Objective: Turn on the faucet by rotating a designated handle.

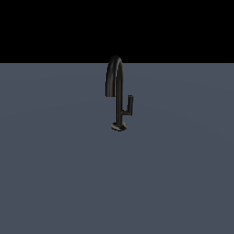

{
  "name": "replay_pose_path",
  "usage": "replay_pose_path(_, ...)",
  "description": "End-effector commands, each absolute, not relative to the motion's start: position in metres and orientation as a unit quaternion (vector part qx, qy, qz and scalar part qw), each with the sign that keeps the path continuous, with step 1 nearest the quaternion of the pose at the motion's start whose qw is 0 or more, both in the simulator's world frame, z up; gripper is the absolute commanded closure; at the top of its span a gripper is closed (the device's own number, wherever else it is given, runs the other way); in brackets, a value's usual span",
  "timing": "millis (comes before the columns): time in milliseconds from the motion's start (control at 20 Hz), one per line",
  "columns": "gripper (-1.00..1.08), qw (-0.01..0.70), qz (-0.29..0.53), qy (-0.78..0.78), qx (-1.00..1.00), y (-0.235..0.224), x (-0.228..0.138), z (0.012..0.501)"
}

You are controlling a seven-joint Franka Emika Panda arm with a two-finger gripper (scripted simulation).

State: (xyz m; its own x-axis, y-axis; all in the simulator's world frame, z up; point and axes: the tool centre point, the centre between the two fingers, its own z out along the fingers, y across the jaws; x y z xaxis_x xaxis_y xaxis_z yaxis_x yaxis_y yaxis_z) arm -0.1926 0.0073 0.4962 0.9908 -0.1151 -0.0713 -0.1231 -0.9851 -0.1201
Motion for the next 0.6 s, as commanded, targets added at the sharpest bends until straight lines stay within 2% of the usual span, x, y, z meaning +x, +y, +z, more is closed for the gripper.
replay_pose_path(0,1.08,0.079,0.048,0.078,-0.993,0.007,-0.178,0.493)
replay_pose_path(550,1.08,0.158,0.120,0.163,-0.967,0.000,-0.110,0.472)
